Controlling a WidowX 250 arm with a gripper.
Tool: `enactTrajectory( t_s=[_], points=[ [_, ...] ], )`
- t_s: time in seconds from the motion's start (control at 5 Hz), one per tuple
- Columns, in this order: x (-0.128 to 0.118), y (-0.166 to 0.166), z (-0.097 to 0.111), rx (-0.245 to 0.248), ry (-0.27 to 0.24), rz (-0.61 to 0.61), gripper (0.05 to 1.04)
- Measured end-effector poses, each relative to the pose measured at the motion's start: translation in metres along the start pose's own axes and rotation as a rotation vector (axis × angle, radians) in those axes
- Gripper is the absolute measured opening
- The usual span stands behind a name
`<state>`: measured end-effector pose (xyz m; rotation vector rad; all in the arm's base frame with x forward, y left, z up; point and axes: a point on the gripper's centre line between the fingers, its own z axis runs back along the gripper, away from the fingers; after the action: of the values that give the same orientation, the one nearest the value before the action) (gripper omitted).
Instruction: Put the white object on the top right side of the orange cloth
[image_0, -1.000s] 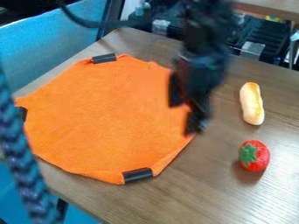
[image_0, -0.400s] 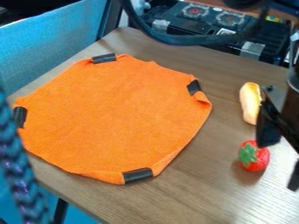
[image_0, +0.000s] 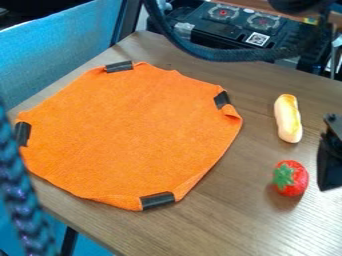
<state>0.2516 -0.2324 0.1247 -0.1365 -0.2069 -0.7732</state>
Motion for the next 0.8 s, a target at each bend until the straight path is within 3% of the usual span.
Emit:
enactTrajectory(
  t_s=[0.4,0.8],
  points=[
    [-0.045,-0.023,-0.03,0.014,0.146,-0.022,1.001],
    [-0.059,-0.022,-0.042,0.037,0.163,-0.023,1.001]
  ],
)
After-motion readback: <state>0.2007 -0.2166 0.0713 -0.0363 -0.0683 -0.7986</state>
